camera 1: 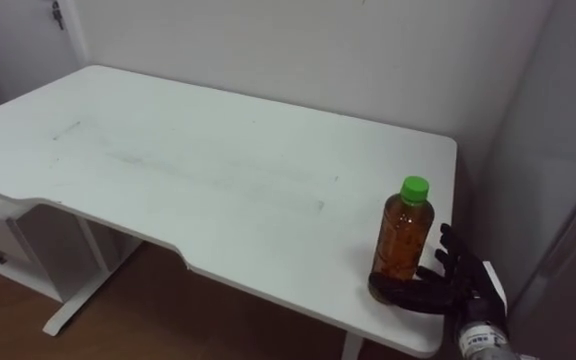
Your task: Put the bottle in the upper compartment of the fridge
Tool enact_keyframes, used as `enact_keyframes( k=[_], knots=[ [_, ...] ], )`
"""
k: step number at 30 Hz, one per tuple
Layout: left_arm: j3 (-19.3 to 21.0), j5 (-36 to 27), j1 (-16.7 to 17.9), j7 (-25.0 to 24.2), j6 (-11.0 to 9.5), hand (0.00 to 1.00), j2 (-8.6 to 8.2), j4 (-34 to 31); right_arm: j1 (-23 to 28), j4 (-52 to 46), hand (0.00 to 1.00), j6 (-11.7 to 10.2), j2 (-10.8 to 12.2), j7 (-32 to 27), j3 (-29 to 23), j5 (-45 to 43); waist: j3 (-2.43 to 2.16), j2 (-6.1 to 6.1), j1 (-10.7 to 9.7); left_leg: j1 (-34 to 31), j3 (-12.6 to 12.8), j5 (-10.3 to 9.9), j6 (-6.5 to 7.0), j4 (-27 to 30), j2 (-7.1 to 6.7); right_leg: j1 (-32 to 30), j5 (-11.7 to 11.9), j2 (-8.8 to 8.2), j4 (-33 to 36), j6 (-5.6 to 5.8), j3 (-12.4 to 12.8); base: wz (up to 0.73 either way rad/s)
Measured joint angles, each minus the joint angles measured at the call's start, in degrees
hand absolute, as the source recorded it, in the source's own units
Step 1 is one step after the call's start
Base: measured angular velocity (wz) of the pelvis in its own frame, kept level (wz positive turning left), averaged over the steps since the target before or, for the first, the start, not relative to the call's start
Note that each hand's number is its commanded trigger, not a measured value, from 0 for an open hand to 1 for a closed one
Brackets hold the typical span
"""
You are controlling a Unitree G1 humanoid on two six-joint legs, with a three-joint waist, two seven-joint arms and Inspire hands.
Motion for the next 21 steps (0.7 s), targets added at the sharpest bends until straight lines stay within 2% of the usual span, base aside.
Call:
enact_keyframes(
  k=[6, 15, 21],
  knots=[
    [-1.00, -0.96, 0.08, 0.10, -0.04, 0.00, -0.16, 0.29, -1.91, 0.04, 0.00, 0.20, 0.15, -0.41, 0.26, -0.01, 0.10, 0.15, 1.70, 0.36, -0.09, 0.06, -0.06, -0.14, -0.05, 0.13, -0.03, -0.02, 0.15, 0.02, 0.06, 0.01],
    [-0.95, -0.91, -0.02, 0.07, -0.19, 0.00, -0.13, 0.27, -2.93, -0.83, 0.00, 0.20, 0.16, 0.46, 1.48, -0.43, 0.23, 0.35, 3.02, 0.35, -0.22, 0.07, -0.06, -0.21, -0.19, -0.09, -0.37, -0.40, 0.95, 0.03, -0.16, 0.01],
    [-0.95, -0.93, -0.09, 0.02, -0.26, 0.00, -0.04, 0.25, -2.95, -3.87, 0.00, 0.19, 0.26, 1.22, 2.83, -2.43, 0.22, 0.33, 3.10, -0.15, 0.13, 0.21, 0.07, -0.18, -0.26, -0.92, -0.43, -0.64, 1.27, 0.02, -0.07, -0.01]
  ],
)
